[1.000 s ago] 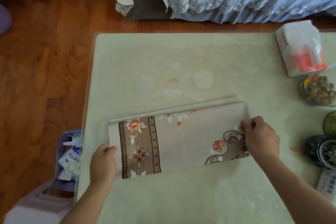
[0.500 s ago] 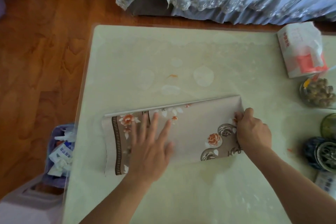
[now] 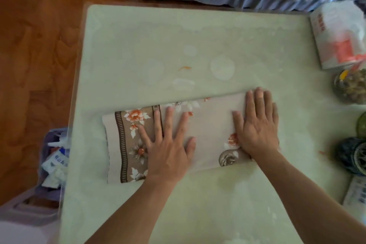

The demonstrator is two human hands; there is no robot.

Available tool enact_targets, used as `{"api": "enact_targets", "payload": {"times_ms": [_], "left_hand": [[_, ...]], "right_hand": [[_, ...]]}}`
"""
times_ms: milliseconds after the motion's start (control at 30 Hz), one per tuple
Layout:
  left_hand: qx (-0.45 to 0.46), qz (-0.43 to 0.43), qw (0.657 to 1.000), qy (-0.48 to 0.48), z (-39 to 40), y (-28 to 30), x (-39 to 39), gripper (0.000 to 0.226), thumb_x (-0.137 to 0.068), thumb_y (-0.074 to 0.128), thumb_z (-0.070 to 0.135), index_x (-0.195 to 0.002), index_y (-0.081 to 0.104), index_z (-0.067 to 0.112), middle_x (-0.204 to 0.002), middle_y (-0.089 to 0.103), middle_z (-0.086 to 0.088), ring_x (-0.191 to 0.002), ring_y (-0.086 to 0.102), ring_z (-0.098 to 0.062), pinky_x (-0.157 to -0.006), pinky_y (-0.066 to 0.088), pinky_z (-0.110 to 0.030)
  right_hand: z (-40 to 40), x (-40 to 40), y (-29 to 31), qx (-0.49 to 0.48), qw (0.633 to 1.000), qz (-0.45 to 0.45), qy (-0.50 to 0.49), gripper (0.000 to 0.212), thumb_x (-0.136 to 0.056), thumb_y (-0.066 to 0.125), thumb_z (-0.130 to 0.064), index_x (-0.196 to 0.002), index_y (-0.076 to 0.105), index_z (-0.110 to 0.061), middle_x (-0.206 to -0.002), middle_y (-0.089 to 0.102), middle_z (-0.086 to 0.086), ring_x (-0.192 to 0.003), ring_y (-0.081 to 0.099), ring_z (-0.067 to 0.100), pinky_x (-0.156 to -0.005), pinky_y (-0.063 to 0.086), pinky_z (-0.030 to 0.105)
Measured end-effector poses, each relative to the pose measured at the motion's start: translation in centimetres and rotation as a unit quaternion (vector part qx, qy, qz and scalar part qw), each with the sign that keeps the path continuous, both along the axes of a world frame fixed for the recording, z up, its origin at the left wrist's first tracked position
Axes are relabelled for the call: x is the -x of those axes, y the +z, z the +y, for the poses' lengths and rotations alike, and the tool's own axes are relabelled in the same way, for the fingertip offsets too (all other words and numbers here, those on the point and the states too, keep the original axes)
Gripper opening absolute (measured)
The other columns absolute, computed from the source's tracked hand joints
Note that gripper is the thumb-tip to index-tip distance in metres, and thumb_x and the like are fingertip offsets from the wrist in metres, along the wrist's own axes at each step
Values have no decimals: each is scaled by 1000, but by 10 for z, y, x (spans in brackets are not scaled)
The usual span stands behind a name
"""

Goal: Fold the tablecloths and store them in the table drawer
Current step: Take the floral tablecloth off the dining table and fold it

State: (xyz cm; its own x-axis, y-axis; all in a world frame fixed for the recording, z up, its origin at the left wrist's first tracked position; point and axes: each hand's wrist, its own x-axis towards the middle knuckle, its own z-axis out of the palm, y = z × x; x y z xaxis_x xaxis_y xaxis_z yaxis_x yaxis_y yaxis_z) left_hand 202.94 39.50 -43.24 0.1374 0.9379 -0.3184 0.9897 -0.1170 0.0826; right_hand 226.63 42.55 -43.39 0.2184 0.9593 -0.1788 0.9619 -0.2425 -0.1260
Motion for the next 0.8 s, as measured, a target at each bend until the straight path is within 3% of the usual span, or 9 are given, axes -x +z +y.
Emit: {"api": "enact_targets", "payload": {"times_ms": [133, 267, 300, 367, 467, 600, 633, 700, 800], "left_hand": [[24, -2, 999, 25, -10, -1, 9, 69, -101, 26, 64, -162, 6, 38, -171, -4, -7, -156, -6, -37, -115, 3, -75], [63, -23, 994, 88, -33, 14, 28, 68, -102, 31, 59, -162, 14, 33, -170, 7, -9, -156, 0, -39, -117, 10, -72], [61, -39, 988, 139, -37, 18, 36, 68, -102, 37, 55, -162, 17, 30, -170, 11, -12, -155, 5, -40, -118, 13, -69], [38, -89, 958, 270, -38, 26, 56, 70, -99, 55, 44, -158, 28, 20, -163, 22, -21, -149, 19, -43, -116, 23, -65], [42, -145, 892, 426, -29, 43, 79, 73, -93, 68, 37, -153, 34, 15, -154, 31, -21, -140, 28, -43, -107, 34, -65], [82, -169, 848, 496, -8, 54, 96, 69, -90, 73, 36, -147, 39, 14, -144, 36, -21, -131, 36, -42, -108, 37, -56], [92, -181, 833, 515, -2, 54, 101, 68, -90, 73, 36, -145, 39, 14, -143, 35, -19, -126, 42, -40, -105, 42, -54], [108, -215, 794, 558, 8, 56, 108, 66, -91, 72, 38, -144, 39, 16, -141, 36, -15, -107, 51, -32, -81, 52, -42], [118, -234, 784, 563, 13, 58, 117, 50, -93, 70, 38, -130, 47, 13, -121, 54, -6, -88, 53, -20, -55, 36, -25]], "right_hand": [[-1, -12, -11, 19, 999, 7, 28, 76, -100, 14, -61, -160, 10, -15, -168, 0, 5, -155, -9, 21, -125, 1, 45], [1, -7, 1, 13, 1000, 22, 9, 76, -101, 21, -59, -160, 11, -14, -168, 1, 7, -155, -10, 23, -124, 2, 50], [-1, 3, 9, -12, 998, 50, 20, 73, -102, 24, -55, -160, 13, -12, -168, 3, 9, -155, -8, 25, -124, 4, 51], [-8, 42, 29, -86, 974, 198, 71, 64, -105, 33, -38, -159, 18, -7, -168, 8, 10, -155, -3, 24, -125, 8, 47], [-22, 109, 45, -56, 903, 420, 68, 57, -106, 37, -26, -159, 21, -10, -168, 10, -1, -155, 2, 13, -126, 7, 31], [-20, 134, 16, -61, 899, 434, 16, 56, -105, 36, -35, -155, 32, -11, -165, 23, -1, -153, 14, 8, -125, 16, 33], [-19, 134, 11, -68, 900, 430, 12, 55, -104, 37, -34, -154, 34, -11, -164, 25, 1, -153, 15, 9, -124, 15, 28], [-18, 134, 10, -65, 899, 432, 4, 54, -104, 39, -30, -154, 34, -10, -164, 25, 3, -153, 15, 9, -123, 13, 22], [-19, 142, 16, -62, 895, 441, 4, 54, -103, 41, -26, -155, 33, -11, -165, 21, 3, -153, 12, 9, -122, 11, 20]]}}
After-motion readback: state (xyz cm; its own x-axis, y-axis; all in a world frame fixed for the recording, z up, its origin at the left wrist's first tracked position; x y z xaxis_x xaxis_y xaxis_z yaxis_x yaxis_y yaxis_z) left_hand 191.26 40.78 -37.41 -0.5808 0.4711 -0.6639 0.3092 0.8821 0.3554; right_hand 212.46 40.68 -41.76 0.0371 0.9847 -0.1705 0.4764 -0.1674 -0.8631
